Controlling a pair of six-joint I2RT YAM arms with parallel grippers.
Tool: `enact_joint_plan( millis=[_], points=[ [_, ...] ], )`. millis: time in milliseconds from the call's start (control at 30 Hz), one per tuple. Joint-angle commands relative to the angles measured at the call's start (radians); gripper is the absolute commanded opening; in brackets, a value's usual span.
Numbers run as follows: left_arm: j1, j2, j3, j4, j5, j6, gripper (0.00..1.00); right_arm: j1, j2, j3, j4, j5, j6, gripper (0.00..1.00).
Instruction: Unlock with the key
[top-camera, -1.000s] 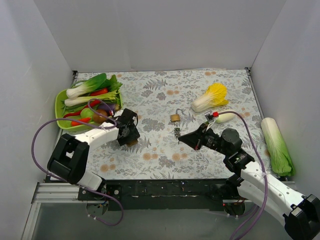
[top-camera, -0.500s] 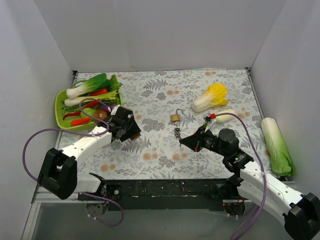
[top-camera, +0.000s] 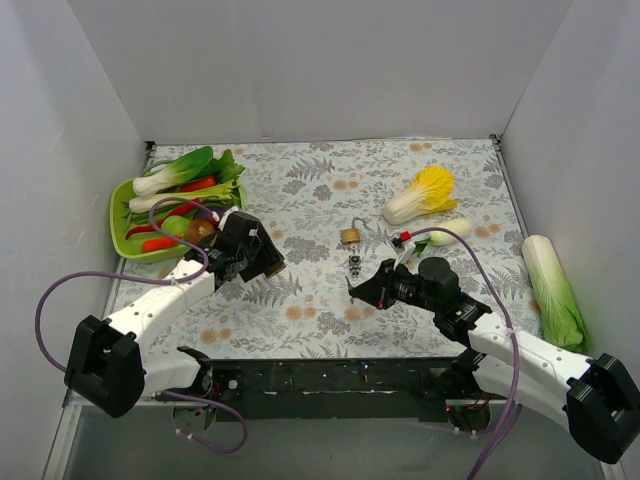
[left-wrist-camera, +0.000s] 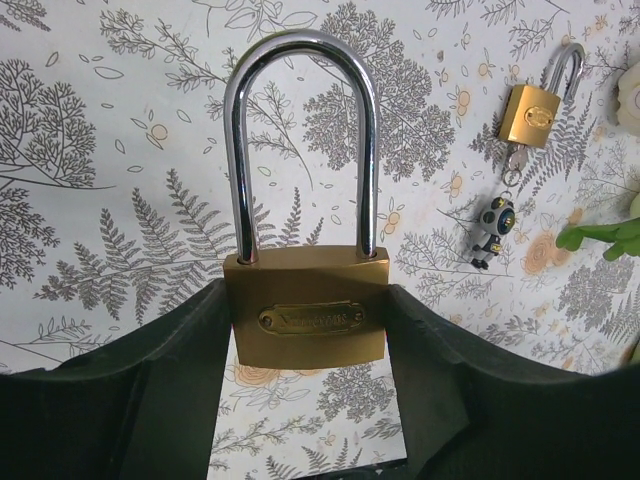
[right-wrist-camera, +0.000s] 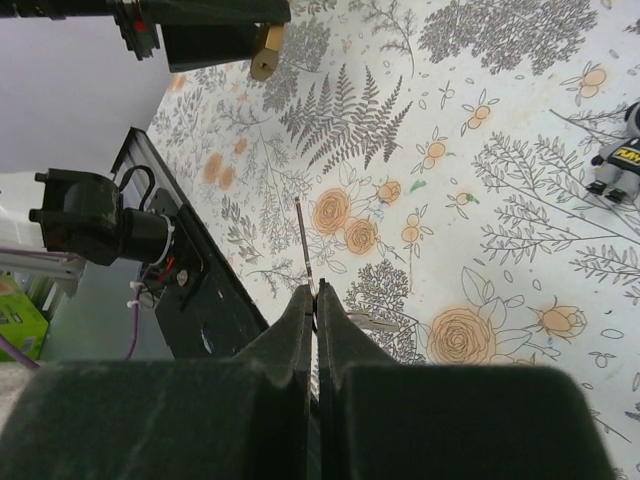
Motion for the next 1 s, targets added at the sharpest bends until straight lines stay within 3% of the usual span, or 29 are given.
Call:
enact_joint_plan(
  millis=[0, 333, 967],
  points=[
    [-0.054, -0.038, 0.063, 0.029, -0.003, -0.073, 0.0, 0.057, 0.044, 0.048, 0.093, 0.061, -0.004, 0.01],
    [-0.212, 0.043, 0.103, 0.147, -0.013, -0.203, 0.0, 0.164, 0.174, 0.087, 0.161, 0.175, -0.005, 0.01],
    [-0.261, 0.033, 0.077, 0.177, -0.033, -0.245, 0.0, 0.235, 0.38, 0.202, 0.186, 0.166, 0.014, 0.01]
  ],
)
